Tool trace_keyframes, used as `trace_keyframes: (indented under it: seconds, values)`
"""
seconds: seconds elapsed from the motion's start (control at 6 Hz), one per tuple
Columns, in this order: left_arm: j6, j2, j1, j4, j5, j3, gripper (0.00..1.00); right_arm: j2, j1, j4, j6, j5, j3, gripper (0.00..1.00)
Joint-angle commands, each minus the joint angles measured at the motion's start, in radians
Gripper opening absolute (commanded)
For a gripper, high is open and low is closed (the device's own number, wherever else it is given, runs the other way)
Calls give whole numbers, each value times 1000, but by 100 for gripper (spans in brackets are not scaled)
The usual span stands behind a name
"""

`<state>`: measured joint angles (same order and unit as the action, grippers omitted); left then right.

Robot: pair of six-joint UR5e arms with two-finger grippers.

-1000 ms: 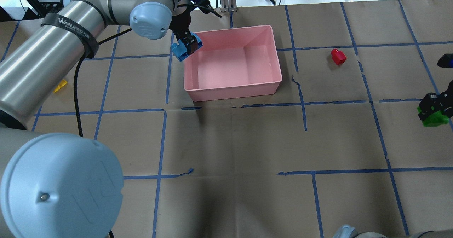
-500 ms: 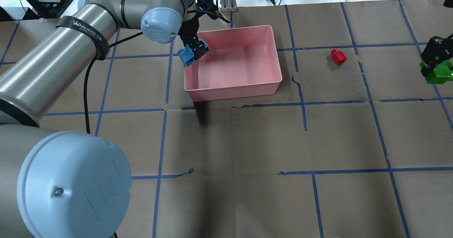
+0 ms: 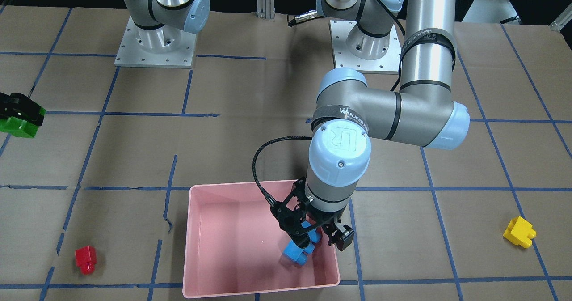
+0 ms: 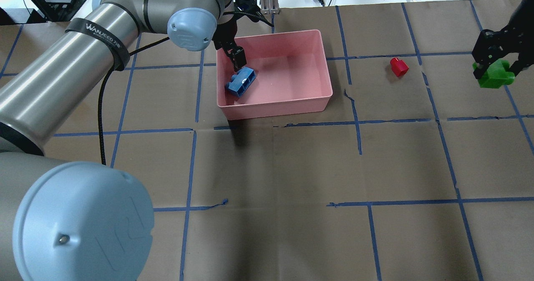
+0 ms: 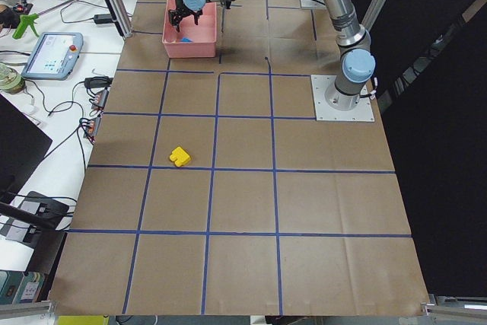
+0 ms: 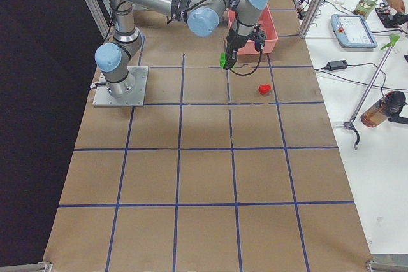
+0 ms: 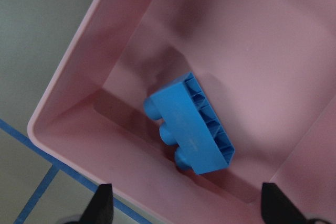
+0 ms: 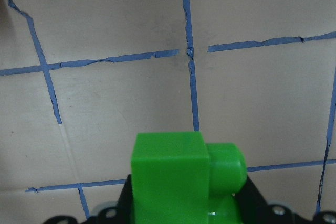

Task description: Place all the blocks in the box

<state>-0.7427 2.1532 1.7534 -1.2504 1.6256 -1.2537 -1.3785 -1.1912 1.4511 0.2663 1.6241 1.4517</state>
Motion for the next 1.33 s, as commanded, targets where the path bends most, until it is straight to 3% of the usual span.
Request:
trace_keyframes:
  seconds: [0.0, 0.33, 0.67, 0.83, 1.17]
  values:
    - [-30, -73, -152, -86, 2, -19, 99, 73, -118, 99, -99, 0, -4, 43]
    - [-97, -165, -376, -107, -12, -52, 99, 180, -322, 181, -333, -3, -80, 44]
    - [-90, -144, -562, -97, -73, -67, 99, 339, -514, 183, -570, -88, -280, 44]
    - [-90, -107, -625, -90, -73, -56, 99, 419, -581, 184, -632, -96, -365, 44]
    - [-186, 8, -693, 3, -70, -21, 99, 536, -625, 247, -653, -116, -376, 46]
